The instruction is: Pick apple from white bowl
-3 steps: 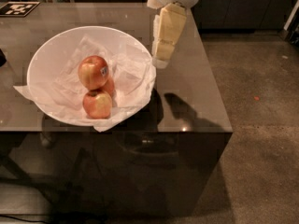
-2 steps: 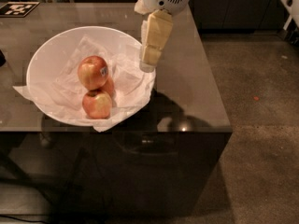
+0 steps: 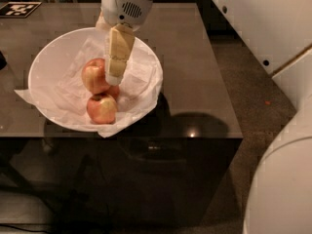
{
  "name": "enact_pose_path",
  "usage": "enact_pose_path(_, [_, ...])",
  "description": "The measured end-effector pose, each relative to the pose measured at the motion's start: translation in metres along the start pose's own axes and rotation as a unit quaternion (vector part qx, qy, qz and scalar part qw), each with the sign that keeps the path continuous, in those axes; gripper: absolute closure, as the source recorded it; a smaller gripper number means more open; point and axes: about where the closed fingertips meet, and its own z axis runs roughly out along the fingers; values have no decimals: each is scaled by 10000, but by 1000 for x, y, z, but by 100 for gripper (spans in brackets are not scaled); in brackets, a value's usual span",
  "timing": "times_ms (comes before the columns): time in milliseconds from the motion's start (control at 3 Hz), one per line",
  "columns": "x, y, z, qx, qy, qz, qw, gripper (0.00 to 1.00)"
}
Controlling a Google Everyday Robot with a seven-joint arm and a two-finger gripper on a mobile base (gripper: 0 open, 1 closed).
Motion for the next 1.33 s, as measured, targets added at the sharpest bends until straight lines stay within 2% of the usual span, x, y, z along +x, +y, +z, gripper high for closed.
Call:
enact_pose_path(333, [-17, -5, 22, -263, -20, -224, 9994, 0])
enact_pose_path(667, [-19, -9, 21, -124, -54, -204, 9997, 0])
enact_pose_path(1000, [-2, -12, 34, -1, 124, -110, 9999, 0])
enact_pose_path(1333, [18, -15, 57, -54, 224, 30, 9997, 0])
